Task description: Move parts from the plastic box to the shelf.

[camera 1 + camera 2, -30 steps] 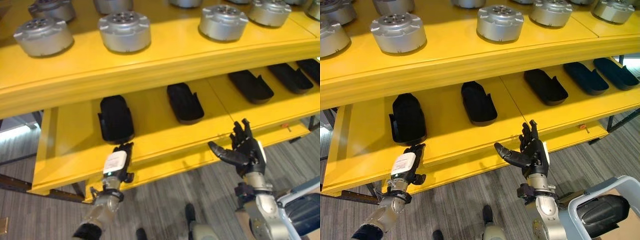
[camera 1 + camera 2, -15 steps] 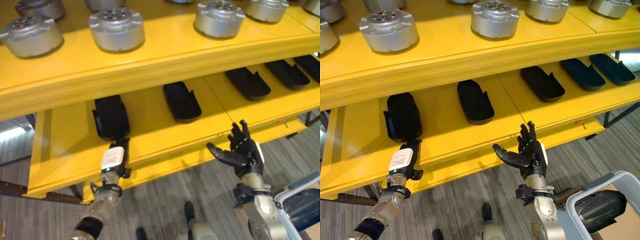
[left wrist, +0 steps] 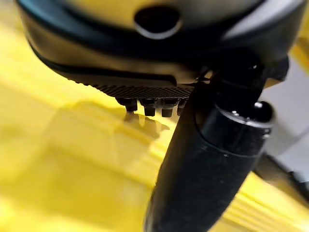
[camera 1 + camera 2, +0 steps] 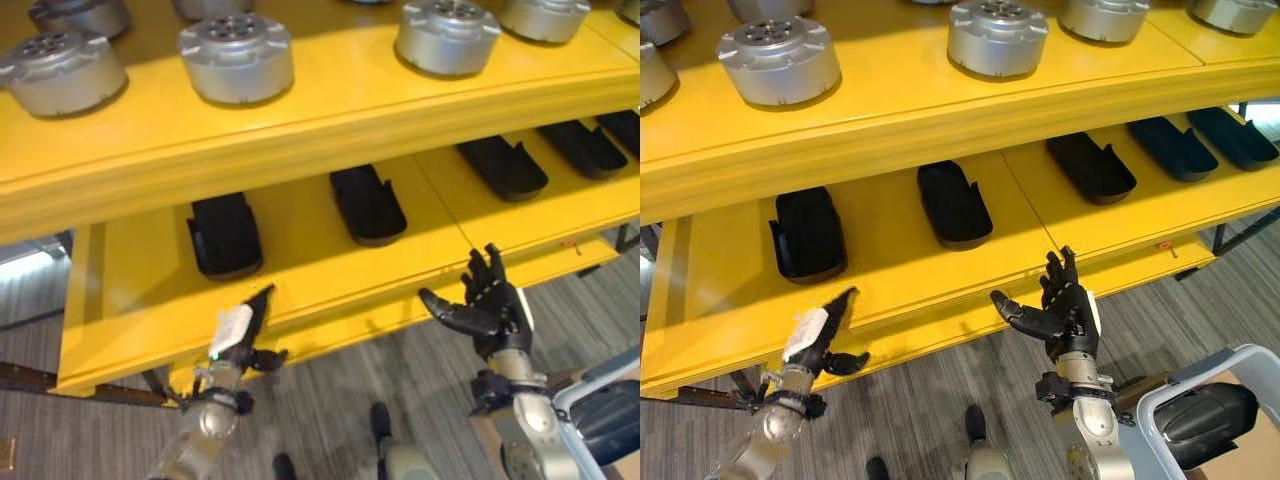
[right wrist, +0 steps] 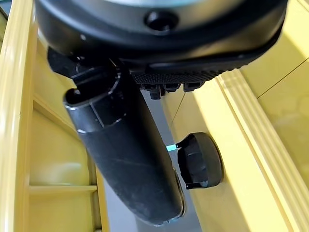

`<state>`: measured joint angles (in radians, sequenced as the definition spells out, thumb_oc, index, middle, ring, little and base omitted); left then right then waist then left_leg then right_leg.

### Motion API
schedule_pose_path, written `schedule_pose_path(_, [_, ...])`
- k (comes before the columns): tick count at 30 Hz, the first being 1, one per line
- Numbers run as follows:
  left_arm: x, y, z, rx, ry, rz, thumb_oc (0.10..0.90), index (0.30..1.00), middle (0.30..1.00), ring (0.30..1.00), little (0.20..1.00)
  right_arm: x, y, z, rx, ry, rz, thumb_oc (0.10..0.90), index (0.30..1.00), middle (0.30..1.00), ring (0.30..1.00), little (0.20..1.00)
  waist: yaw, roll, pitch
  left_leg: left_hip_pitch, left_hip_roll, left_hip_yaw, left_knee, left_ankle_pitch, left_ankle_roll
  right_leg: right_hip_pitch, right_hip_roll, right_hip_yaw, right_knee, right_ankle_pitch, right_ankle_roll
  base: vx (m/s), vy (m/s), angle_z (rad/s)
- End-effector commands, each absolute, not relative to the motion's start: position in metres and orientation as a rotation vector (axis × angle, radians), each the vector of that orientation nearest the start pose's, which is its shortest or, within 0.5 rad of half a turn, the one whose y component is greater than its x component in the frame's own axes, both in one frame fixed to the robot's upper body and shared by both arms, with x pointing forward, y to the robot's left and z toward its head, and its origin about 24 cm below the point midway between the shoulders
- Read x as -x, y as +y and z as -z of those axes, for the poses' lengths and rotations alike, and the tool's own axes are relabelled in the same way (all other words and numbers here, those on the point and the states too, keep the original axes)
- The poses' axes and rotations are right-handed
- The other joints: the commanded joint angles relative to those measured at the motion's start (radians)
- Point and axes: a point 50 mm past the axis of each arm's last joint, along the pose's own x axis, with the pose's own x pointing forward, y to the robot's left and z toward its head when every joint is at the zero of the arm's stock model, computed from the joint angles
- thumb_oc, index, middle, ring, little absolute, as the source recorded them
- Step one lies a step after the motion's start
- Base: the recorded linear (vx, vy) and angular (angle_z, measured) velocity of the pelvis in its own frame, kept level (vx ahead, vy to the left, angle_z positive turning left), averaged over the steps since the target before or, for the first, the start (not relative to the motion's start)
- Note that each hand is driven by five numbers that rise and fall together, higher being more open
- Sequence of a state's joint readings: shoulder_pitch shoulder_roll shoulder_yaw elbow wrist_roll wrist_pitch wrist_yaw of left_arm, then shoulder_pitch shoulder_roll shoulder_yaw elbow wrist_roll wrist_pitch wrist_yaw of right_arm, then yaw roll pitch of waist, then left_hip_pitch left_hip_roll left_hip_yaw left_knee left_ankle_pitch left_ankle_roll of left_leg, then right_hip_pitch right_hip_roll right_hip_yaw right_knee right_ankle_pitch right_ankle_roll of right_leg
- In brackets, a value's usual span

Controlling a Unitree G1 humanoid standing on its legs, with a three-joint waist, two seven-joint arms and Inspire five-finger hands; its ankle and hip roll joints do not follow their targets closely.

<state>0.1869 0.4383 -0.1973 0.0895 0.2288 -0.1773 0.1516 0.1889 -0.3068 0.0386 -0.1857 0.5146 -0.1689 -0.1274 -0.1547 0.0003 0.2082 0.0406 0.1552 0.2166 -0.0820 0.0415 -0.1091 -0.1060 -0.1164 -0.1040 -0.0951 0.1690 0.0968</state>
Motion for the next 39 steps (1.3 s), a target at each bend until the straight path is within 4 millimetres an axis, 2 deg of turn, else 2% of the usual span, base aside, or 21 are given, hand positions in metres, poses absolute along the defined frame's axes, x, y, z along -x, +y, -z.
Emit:
schedule_pose_path(1, [-0.215, 0.212, -0.013, -0.271, 0.076, 0.147, 0.9, 1.0, 1.0, 1.0, 1.0, -0.228, -0.202, -0.116, -0.243, -0.418, 0.001, 0.9, 1.0, 1.0, 1.0, 1.0, 0.006, -0.03, 0.003, 0.018, 0.058, -0.021, 0.002, 0.012, -0.037, 0.084, -0.073, -0.053, 0.01, -0.073, 0.083, 0.0, 0.033, 0.12])
schedule_pose_path(3, [-0.206, 0.207, -0.005, -0.037, 0.129, 0.182, 0.9, 1.0, 1.0, 1.0, 1.0, -0.232, -0.198, -0.115, -0.227, -0.403, -0.032, 0.9, 1.0, 1.0, 1.0, 1.0, 0.016, -0.031, -0.001, 0.019, 0.053, -0.029, 0.003, 0.009, -0.033, 0.09, -0.079, -0.06, 0.01, -0.071, 0.084, -0.02, 0.03, 0.06])
schedule_pose_path(4, [-0.206, 0.207, -0.005, -0.036, 0.13, 0.182, 0.9, 1.0, 1.0, 1.0, 1.0, -0.232, -0.198, -0.115, -0.227, -0.403, -0.032, 0.9, 1.0, 1.0, 1.0, 1.0, 0.016, -0.031, -0.002, 0.018, 0.052, -0.03, 0.003, 0.009, -0.033, 0.09, -0.08, -0.06, 0.01, -0.071, 0.084, -0.02, 0.027, 0.08])
schedule_pose_path(7, [-0.204, 0.201, -0.004, 0.166, 0.13, 0.195, 0.9, 1.0, 1.0, 1.0, 1.0, -0.235, -0.193, -0.115, -0.218, -0.405, -0.064, 0.9, 1.0, 1.0, 1.0, 1.0, 0.029, -0.036, -0.005, 0.018, 0.043, -0.04, 0.005, 0.006, -0.027, 0.097, -0.09, -0.067, 0.012, -0.068, 0.087, -0.02, 0.026, 0.07])
schedule_pose_path(15, [-0.2, 0.197, -0.002, 0.388, 0.1, 0.091, 0.9, 1.0, 1.0, 1.0, 1.0, -0.234, -0.189, -0.107, -0.218, -0.369, -0.07, 0.9, 1.0, 1.0, 1.0, 1.0, 0.057, -0.055, -0.011, 0.018, 0.004, -0.065, 0.01, -0.013, -0.005, 0.111, -0.123, -0.085, 0.019, -0.061, 0.097, -0.03, 0.055, 0.13])
schedule_pose_path(16, [-0.196, 0.199, -0.003, 0.442, 0.077, 0.031, 0.9, 1.0, 1.0, 1.0, 1.0, -0.232, -0.191, -0.103, -0.215, -0.348, -0.056, 0.9, 1.0, 1.0, 1.0, 1.0, 0.068, -0.063, -0.011, 0.019, -0.022, -0.075, 0.011, -0.024, 0.01, 0.115, -0.144, -0.088, 0.02, -0.054, 0.104, -0.05, 0.078, 0.15])
schedule_pose_path(24, [-0.198, 0.209, -0.017, 0.47, -0.006, -0.086, 0.9, 1.0, 1.0, 1.0, 1.0, -0.227, -0.193, -0.094, -0.217, -0.302, -0.027, 0.9, 1.0, 1.0, 1.0, 1.0, 0.074, -0.093, -0.015, 0.011, -0.093, -0.079, 0.02, -0.055, 0.053, 0.087, -0.198, -0.072, 0.024, -0.014, 0.134, -0.05, 0.11, 0.09])
schedule_pose_path(27, [-0.201, 0.213, -0.024, 0.44, -0.039, -0.107, 0.9, 1.0, 1.0, 1.0, 1.0, -0.227, -0.193, -0.092, -0.221, -0.289, -0.025, 0.9, 1.0, 1.0, 1.0, 1.0, 0.074, -0.106, -0.013, 0.01, -0.123, -0.072, 0.019, -0.066, 0.072, 0.061, -0.218, -0.043, 0.034, -0.001, 0.148, -0.05, 0.177, -0.14])
schedule_pose_path(28, [-0.206, 0.214, -0.029, 0.416, -0.066, -0.128, 0.9, 1.0, 1.0, 1.0, 1.0, -0.225, -0.192, -0.088, -0.225, -0.27, -0.021, 0.9, 1.0, 1.0, 1.0, 1.0, 0.068, -0.121, -0.008, 0.013, -0.153, -0.063, 0.013, -0.074, 0.089, 0.034, -0.239, -0.008, 0.054, 0.017, 0.16, -0.08, 0.218, -0.41])
schedule_pose_path(29, [-0.21, 0.215, -0.033, 0.406, -0.084, -0.133, 0.9, 1.0, 1.0, 1.0, 1.0, -0.224, -0.193, -0.086, -0.232, -0.264, -0.013, 0.9, 1.0, 1.0, 1.0, 1.0, 0.062, -0.13, -0.002, 0.011, -0.163, -0.059, 0.009, -0.074, 0.094, 0.018, -0.246, 0.009, 0.064, 0.033, 0.165, -0.08, 0.217, -0.4])
schedule_pose_path(33, [-0.217, 0.22, -0.04, 0.365, -0.119, -0.153, 0.9, 1.0, 1.0, 1.0, 1.0, -0.226, -0.189, -0.086, -0.251, -0.263, -0.019, 0.9, 1.0, 1.0, 1.0, 1.0, 0.06, -0.137, 0.019, 0.01, -0.16, -0.036, 0.012, -0.076, 0.101, -0.036, -0.244, 0.013, 0.084, 0.062, 0.165, -0.07, 0.065, -0.27])
schedule_pose_path(34, [-0.22, 0.221, -0.044, 0.363, -0.134, -0.165, 0.9, 1.0, 1.0, 1.0, 1.0, -0.23, -0.184, -0.087, -0.256, -0.269, -0.036, 0.9, 1.0, 1.0, 1.0, 1.0, 0.073, -0.132, 0.034, 0.012, -0.148, -0.009, 0.016, -0.077, 0.099, -0.062, -0.256, -0.041, 0.115, 0.065, 0.165, -0.16, 0.056, -0.5])
schedule_pose_path(35, [-0.224, 0.223, -0.049, 0.357, -0.155, -0.175, 0.9, 1.0, 1.0, 1.0, 1.0, -0.236, -0.178, -0.093, -0.25, -0.291, -0.06, 0.9, 1.0, 1.0, 1.0, 1.0, 0.111, -0.118, 0.05, 0.014, -0.128, 0.037, 0.023, -0.082, 0.097, -0.076, -0.31, -0.209, 0.169, 0.047, 0.165, -0.17, 0.071, -1.37])
schedule_pose_path(36, [-0.225, 0.224, -0.05, 0.354, -0.159, -0.177, 0.9, 1.0, 1.0, 1.0, 1.0, -0.239, -0.178, -0.095, -0.244, -0.295, -0.068, 0.9, 1.0, 1.0, 1.0, 1.0, 0.112, -0.109, 0.059, 0.018, -0.12, 0.05, 0.026, -0.081, 0.094, -0.061, -0.334, -0.268, 0.19, 0.043, 0.161, -0.12, 0.09, -1.83])
schedule_pose_path(37, [-0.227, 0.226, -0.051, 0.353, -0.16, -0.181, 0.9, 1.0, 1.0, 1.0, 1.0, -0.243, -0.174, -0.097, -0.238, -0.297, -0.078, 0.9, 1.0, 1.0, 1.0, 1.0, 0.132, -0.097, 0.05, 0.03, -0.106, 0.076, 0.027, -0.092, 0.092, -0.036, -0.371, -0.338, 0.232, 0.026, 0.162, -0.01, 0.05, -1.42])
schedule_pose_path(38, [-0.227, 0.225, -0.051, 0.353, -0.16, -0.182, 0.9, 1.0, 1.0, 1.0, 1.0, -0.243, -0.174, -0.097, -0.237, -0.298, -0.077, 0.9, 1.0, 1.0, 1.0, 1.0, 0.131, -0.096, 0.055, 0.034, -0.105, 0.075, 0.028, -0.095, 0.091, -0.033, -0.372, -0.339, 0.238, 0.021, 0.162, -0.11, 0.02, -0.44])
schedule_pose_path(39, [-0.227, 0.224, -0.049, 0.372, -0.145, -0.17, 0.9, 1.0, 1.0, 1.0, 1.0, -0.245, -0.174, -0.099, -0.234, -0.301, -0.082, 0.9, 1.0, 1.0, 1.0, 1.0, 0.112, -0.1, 0.052, 0.019, -0.103, 0.098, 0.048, -0.077, 0.107, -0.025, -0.365, -0.249, 0.311, 0.012, 0.138, -0.16, -0.012, -0.05])
